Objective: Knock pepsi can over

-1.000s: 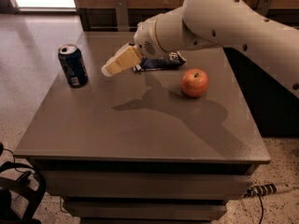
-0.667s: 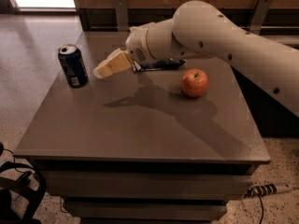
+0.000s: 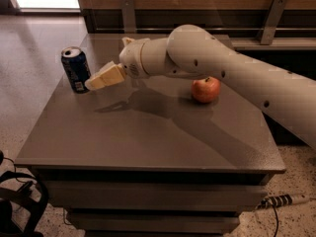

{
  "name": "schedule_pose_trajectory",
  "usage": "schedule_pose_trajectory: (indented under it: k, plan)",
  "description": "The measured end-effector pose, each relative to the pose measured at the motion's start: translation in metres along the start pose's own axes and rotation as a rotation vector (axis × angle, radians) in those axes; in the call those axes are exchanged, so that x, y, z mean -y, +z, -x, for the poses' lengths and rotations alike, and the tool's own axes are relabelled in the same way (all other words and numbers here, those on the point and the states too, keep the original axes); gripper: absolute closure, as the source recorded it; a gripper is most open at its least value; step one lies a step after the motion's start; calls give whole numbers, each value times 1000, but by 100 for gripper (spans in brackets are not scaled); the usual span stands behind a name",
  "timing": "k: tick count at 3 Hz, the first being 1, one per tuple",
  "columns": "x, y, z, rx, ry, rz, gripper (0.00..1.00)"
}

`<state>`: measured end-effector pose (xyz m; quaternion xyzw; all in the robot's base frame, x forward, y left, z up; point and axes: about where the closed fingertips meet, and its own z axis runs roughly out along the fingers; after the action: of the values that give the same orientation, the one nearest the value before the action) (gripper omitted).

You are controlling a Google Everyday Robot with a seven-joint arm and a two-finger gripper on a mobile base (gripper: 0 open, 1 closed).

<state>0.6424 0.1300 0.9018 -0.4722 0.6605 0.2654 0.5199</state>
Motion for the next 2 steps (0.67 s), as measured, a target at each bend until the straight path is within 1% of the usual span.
schedule_pose_trajectory:
  k: [2]
  plan:
    - [-14, 48, 1, 112, 6, 49, 0]
